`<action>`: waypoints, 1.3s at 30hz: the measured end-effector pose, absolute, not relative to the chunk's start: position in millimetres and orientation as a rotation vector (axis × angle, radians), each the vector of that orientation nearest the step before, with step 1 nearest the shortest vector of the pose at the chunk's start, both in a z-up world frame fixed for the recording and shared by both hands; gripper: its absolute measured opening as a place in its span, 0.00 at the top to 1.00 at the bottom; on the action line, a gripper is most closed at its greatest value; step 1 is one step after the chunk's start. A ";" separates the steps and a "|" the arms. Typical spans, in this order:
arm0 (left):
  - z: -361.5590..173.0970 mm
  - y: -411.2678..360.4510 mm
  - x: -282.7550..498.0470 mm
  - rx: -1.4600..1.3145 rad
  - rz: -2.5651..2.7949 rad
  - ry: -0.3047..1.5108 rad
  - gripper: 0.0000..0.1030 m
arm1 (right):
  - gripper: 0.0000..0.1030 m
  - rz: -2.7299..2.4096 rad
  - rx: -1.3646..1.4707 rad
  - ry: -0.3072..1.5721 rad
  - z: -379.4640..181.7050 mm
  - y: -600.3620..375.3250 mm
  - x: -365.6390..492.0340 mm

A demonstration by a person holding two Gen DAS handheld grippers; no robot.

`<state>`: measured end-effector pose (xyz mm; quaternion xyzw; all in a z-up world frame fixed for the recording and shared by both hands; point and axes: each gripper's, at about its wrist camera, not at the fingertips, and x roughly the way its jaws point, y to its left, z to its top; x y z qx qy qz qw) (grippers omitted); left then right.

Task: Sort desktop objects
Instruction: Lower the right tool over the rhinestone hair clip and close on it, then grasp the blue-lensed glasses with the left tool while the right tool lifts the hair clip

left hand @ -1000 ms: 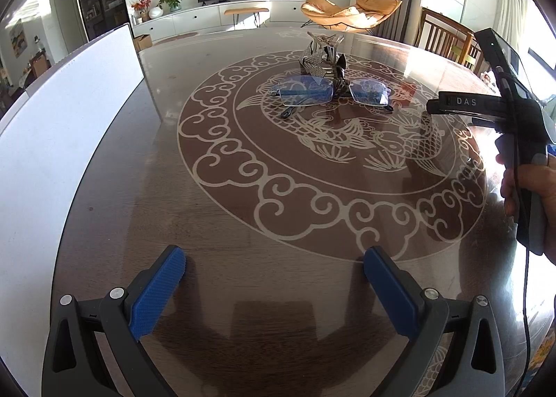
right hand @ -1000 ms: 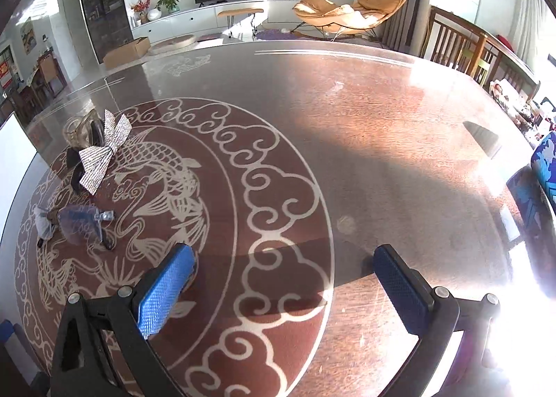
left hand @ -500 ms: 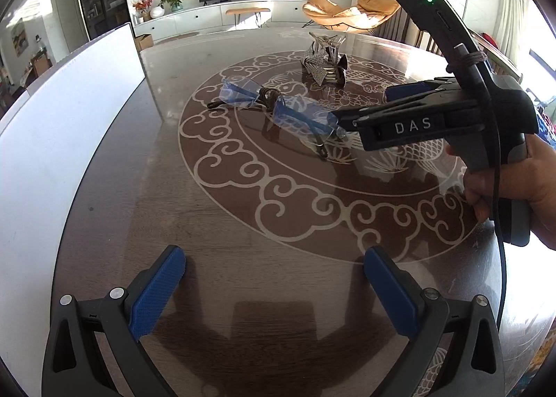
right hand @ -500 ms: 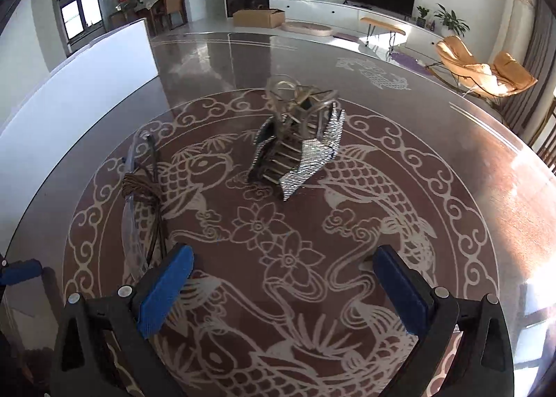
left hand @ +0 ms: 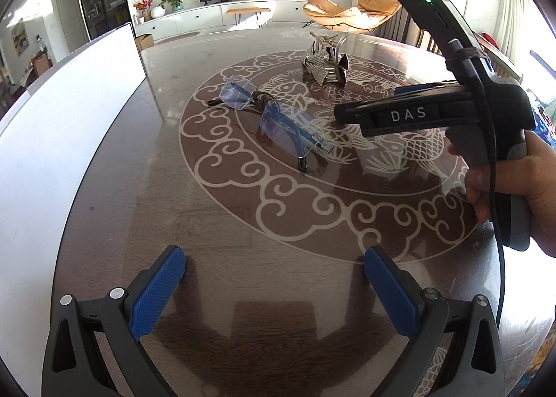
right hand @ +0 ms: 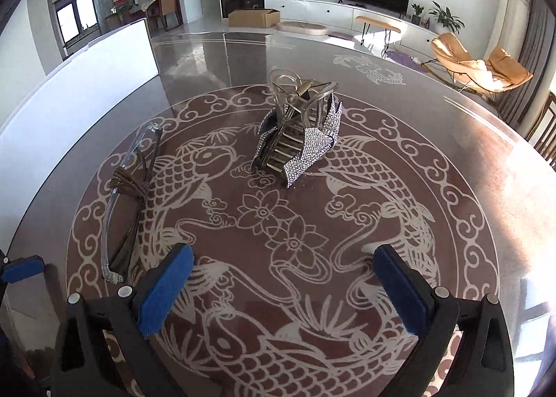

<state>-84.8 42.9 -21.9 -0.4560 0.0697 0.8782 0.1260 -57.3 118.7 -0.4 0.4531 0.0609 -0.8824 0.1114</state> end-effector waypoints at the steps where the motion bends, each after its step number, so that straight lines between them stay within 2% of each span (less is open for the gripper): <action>1: -21.9 43.0 -84.8 -1.328 2.557 0.203 0.00 | 0.00 -2.600 1.336 0.171 0.1 117.3 -65.7; 15: -22.2 43.4 -84.8 -1.328 2.558 0.202 0.00 | 0.01 -2.647 1.361 0.132 6.2 92.1 -152.6; 17: -22.2 43.5 -84.8 -1.328 2.559 0.202 0.00 | 0.20 -2.685 1.337 0.112 10.0 96.8 -151.5; 18: -22.3 43.3 -84.8 -1.328 2.559 0.202 0.00 | 0.48 -2.714 1.317 0.103 12.7 99.9 -149.2; 24: -21.5 43.0 -84.3 -1.329 2.559 0.201 0.00 | 0.48 -2.691 1.299 0.121 13.9 112.8 -129.0; 30: -21.6 43.4 -84.1 -1.329 2.560 0.201 0.00 | 0.48 -2.677 1.293 0.135 13.7 153.4 -49.3; 37: -19.5 54.3 -102.8 -1.357 2.582 0.173 0.00 | 0.47 -2.707 1.290 -0.025 14.4 195.6 27.1; 39: -18.9 66.9 -118.0 -1.366 2.578 0.174 0.00 | 0.47 -2.714 1.302 0.008 13.6 192.8 27.4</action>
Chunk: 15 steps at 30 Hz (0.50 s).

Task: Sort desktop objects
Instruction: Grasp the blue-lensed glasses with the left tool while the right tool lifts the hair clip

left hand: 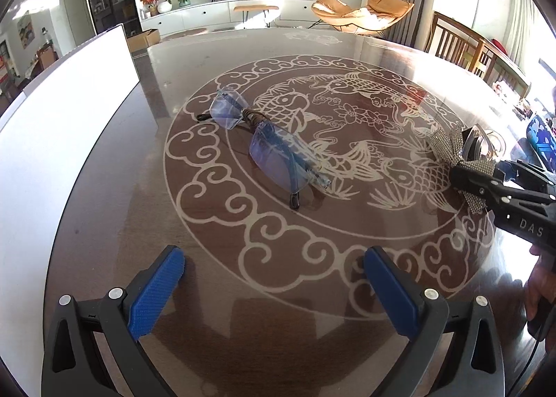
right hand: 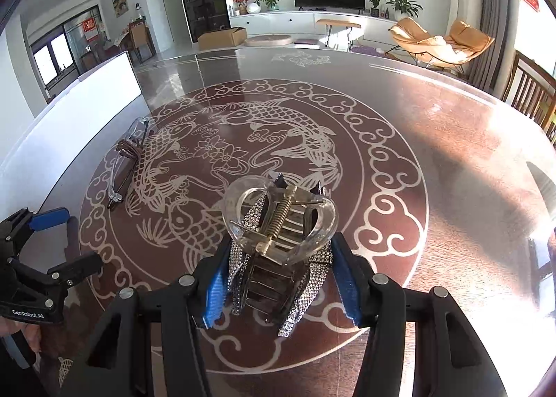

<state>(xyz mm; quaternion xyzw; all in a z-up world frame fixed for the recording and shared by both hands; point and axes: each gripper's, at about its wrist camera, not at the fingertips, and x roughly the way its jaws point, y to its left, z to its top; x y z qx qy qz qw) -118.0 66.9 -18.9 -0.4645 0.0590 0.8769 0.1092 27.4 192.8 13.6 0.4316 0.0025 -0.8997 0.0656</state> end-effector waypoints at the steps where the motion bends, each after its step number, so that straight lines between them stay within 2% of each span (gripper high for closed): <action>1: -19.3 72.3 -125.2 -1.375 2.575 0.174 0.00 | 0.46 -2.723 1.313 0.056 12.8 188.3 28.7; 3: -19.0 79.8 -142.6 -1.387 2.582 0.168 0.00 | 0.46 -2.733 1.316 0.108 12.2 183.0 31.1; 13: -17.6 81.1 -193.4 -1.381 2.625 0.142 0.02 | 0.45 -2.725 1.316 0.083 10.5 185.1 30.8; 14: -14.7 79.2 -192.3 -1.343 2.627 0.153 0.24 | 0.45 -2.725 1.316 0.083 10.5 185.1 30.8; 15: -11.1 76.2 -190.6 -1.310 2.626 0.171 0.37 | 0.45 -2.725 1.316 0.084 10.4 185.3 31.0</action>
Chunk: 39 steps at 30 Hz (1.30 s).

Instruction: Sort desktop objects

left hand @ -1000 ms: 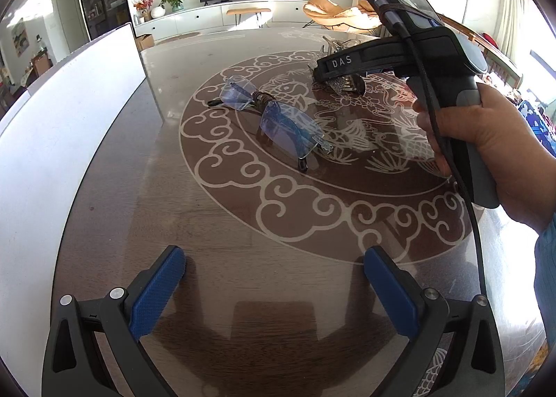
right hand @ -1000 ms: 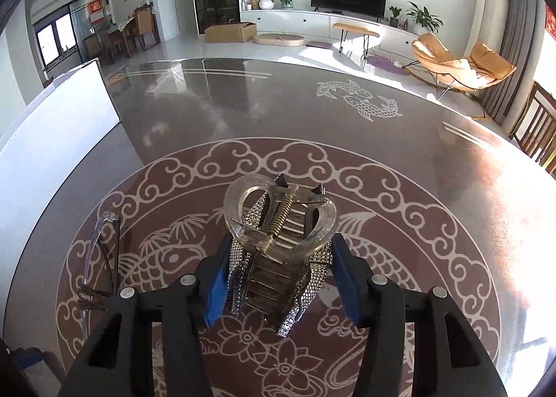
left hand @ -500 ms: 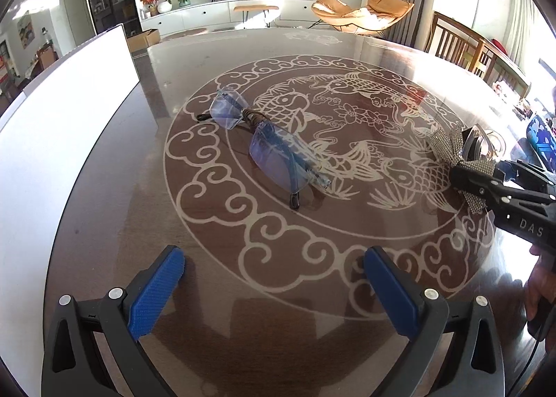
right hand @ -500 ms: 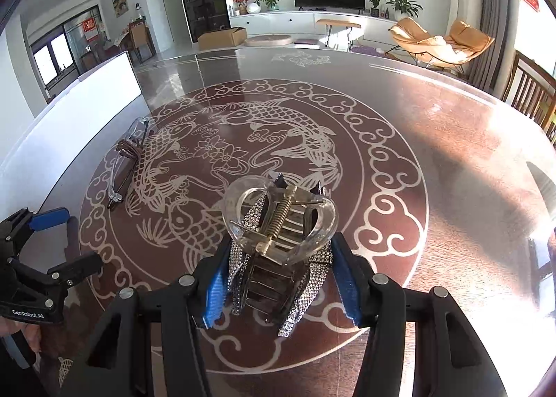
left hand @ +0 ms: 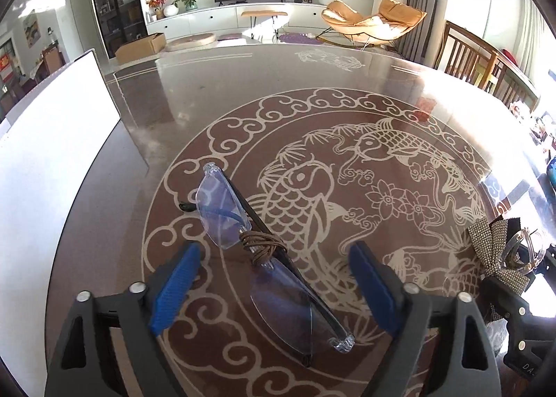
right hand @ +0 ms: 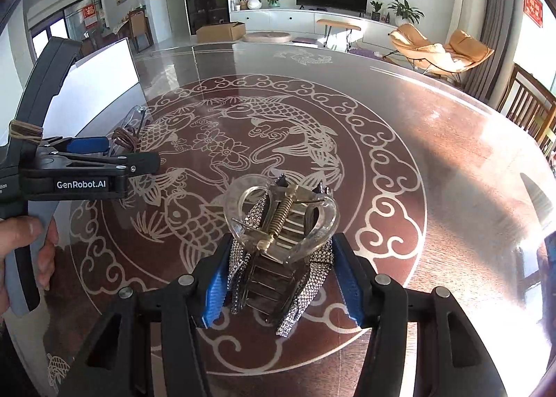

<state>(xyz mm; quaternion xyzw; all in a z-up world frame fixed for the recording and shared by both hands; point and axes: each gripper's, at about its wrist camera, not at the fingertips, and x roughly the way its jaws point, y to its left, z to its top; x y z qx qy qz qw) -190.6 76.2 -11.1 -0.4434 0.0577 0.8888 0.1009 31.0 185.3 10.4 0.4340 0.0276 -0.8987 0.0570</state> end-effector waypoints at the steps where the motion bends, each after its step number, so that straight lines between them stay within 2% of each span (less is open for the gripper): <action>1: -8.8 73.2 -191.2 -1.303 2.611 0.178 0.61 | 0.45 -2.725 1.316 0.084 10.4 185.5 31.1; 2: -7.2 70.4 -191.1 -1.306 2.597 0.191 0.77 | 0.45 -2.725 1.316 0.084 10.4 185.5 31.3; 7: -8.1 54.8 -160.1 -1.260 2.551 0.245 0.76 | 0.45 -2.725 1.316 0.084 10.6 185.7 31.3; 15: -9.1 28.7 -93.2 -1.222 2.554 0.165 0.77 | 0.45 -2.724 1.316 0.084 10.8 186.0 31.7; 21: -9.3 31.6 -82.9 -1.221 2.556 0.190 0.77 | 0.44 -2.647 1.279 0.142 10.7 165.1 38.4; 30: -10.6 28.3 -69.4 -1.218 2.550 0.176 0.75 | 0.45 -2.637 1.270 0.167 9.4 107.9 96.5; 31: -10.7 28.6 -69.7 -1.217 2.545 0.176 0.72 | 0.44 -2.652 1.272 0.178 9.2 106.8 97.7; 32: -10.7 30.1 -69.6 -1.213 2.533 0.182 0.63 | 0.40 -2.664 1.277 0.190 8.9 106.8 98.2; 33: -11.8 33.5 -68.9 -1.213 2.529 0.206 0.52 | 0.30 -2.684 1.286 0.195 8.6 108.9 98.4; 34: -14.0 37.2 -70.0 -1.238 2.538 0.248 0.22 | 0.20 -2.694 1.302 0.191 8.0 110.0 97.2; 35: -14.8 39.8 -71.1 -1.253 2.550 0.278 0.13 | 0.18 -2.688 1.314 0.178 7.1 111.5 96.0; 37: -15.3 39.6 -73.3 -1.261 2.541 0.264 0.12 | 0.18 -2.678 1.320 0.152 7.0 114.9 95.1; 39: -17.5 34.7 -77.0 -1.289 2.531 0.218 0.08 | 0.16 -2.676 1.327 0.141 7.3 116.8 91.9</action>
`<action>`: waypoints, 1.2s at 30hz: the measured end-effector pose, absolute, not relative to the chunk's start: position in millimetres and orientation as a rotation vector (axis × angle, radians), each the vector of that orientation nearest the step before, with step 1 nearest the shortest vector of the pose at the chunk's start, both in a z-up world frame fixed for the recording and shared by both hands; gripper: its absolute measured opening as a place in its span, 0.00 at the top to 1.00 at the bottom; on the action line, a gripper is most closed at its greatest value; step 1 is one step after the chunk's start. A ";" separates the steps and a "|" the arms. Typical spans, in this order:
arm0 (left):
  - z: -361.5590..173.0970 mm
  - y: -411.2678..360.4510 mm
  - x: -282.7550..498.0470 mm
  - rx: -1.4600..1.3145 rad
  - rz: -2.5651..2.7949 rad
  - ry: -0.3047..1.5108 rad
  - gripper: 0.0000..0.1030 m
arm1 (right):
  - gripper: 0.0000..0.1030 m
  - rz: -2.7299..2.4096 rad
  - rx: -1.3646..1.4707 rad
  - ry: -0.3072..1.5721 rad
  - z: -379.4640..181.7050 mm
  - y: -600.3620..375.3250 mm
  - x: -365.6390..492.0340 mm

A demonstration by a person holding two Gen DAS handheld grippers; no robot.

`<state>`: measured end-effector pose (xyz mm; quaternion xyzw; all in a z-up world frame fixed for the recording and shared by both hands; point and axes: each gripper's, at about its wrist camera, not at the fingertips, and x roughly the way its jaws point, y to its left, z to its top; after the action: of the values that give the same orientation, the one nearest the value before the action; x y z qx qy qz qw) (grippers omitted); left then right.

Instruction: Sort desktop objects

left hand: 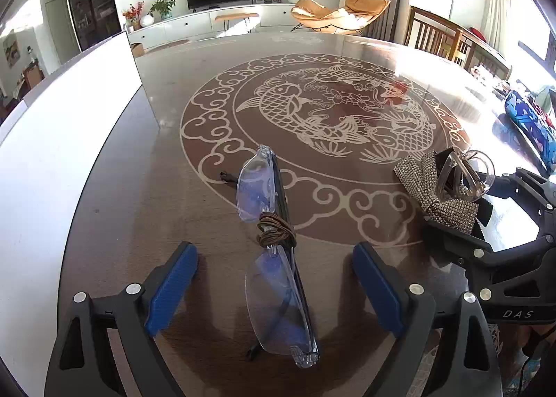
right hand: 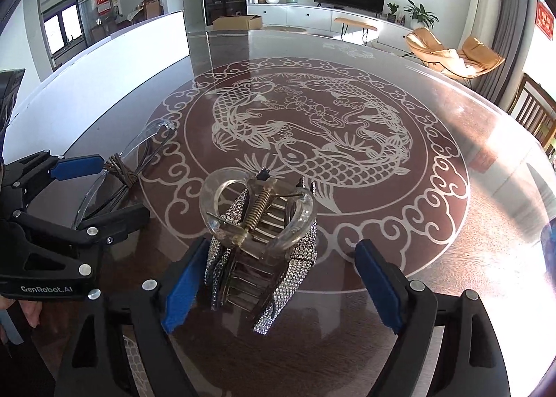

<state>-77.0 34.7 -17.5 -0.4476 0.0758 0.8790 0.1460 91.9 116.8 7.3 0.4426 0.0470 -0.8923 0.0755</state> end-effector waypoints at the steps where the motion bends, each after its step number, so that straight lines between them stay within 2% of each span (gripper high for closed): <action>1: -19.2 34.5 -78.4 -1.304 2.534 0.215 0.03 | 0.15 -2.677 1.332 0.138 8.0 117.0 89.7; 2: -20.5 35.6 -79.5 -1.317 2.535 0.225 0.00 | 0.13 -2.678 1.337 0.134 7.7 117.7 89.2; 4: -21.7 35.7 -79.7 -1.319 2.535 0.223 0.00 | 0.09 -2.678 1.346 0.124 7.3 119.4 87.6; 13: -23.5 36.5 -79.7 -1.319 2.535 0.223 0.00 | 0.01 -2.656 1.360 0.129 5.3 119.2 83.7; 36: -25.1 36.9 -78.6 -1.317 2.536 0.222 0.00 | 0.00 -2.652 1.361 0.132 4.7 119.0 84.1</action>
<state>-78.6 36.9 -25.1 -0.4552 0.0769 0.8764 0.1372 84.1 119.0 4.7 0.4546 0.0442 -0.8861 0.0787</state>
